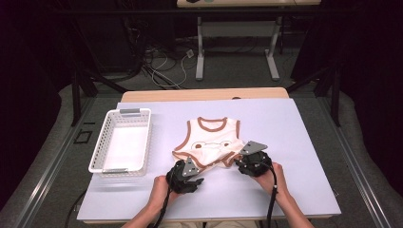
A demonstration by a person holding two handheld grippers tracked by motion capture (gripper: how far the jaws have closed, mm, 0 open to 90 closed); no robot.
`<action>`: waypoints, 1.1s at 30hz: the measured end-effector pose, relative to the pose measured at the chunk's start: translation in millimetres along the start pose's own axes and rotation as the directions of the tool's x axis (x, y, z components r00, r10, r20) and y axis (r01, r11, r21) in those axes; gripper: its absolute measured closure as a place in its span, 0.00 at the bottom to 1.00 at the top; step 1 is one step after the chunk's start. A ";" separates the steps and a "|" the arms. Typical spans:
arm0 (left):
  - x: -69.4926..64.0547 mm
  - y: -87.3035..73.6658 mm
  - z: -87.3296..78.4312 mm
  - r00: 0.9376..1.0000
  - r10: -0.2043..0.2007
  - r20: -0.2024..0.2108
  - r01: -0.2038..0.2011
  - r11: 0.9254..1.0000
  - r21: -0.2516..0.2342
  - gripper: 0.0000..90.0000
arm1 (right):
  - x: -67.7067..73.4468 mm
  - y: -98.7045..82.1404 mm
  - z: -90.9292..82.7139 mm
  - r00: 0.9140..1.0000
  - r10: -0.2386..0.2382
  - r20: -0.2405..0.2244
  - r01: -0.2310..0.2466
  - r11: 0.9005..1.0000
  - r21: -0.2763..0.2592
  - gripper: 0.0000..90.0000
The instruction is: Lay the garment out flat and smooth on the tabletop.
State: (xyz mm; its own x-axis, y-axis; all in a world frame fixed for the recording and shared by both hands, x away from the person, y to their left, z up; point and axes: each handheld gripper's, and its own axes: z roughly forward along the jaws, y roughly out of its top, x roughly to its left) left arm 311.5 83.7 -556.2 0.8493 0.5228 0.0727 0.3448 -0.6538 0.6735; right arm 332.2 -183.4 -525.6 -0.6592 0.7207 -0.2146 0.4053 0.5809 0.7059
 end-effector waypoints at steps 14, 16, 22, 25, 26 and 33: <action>9.4 0.2 8.3 0.998 -0.066 0.024 0.067 0.997 -0.039 0.82 | 32.1 1.9 9.7 0.991 -0.088 -0.097 0.088 0.996 -0.013 0.65; 9.7 0.3 8.7 0.997 -0.069 0.027 0.070 0.997 -0.040 0.85 | 33.3 1.8 18.0 0.991 -0.093 -0.100 0.094 0.996 0.007 0.67; 12.7 -0.8 10.0 0.995 -0.088 0.045 0.090 0.994 -0.054 0.93 | 30.9 3.5 31.7 0.992 -0.074 -0.107 0.077 0.997 0.024 0.77; 12.9 -0.9 10.0 0.995 -0.088 0.043 0.090 0.994 -0.056 0.96 | 32.4 1.6 36.9 0.992 -0.066 -0.110 0.069 0.997 0.026 0.86; 12.9 -1.0 9.9 0.995 -0.086 0.042 0.089 0.994 -0.057 0.97 | 32.2 1.6 37.1 0.991 -0.065 -0.117 0.068 0.997 0.027 0.89; 14.3 -1.4 7.7 0.995 -0.084 0.045 0.086 0.995 -0.053 0.97 | 27.1 -0.2 31.6 0.991 -0.056 -0.121 0.059 0.998 0.023 0.98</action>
State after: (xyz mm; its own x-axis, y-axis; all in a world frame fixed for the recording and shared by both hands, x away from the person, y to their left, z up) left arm 326.2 87.8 -561.7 0.8346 0.5506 -0.0172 0.3951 -0.5764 0.7153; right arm 334.2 -152.0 -552.9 -0.7528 0.6357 -0.1706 0.3799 0.6313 0.6761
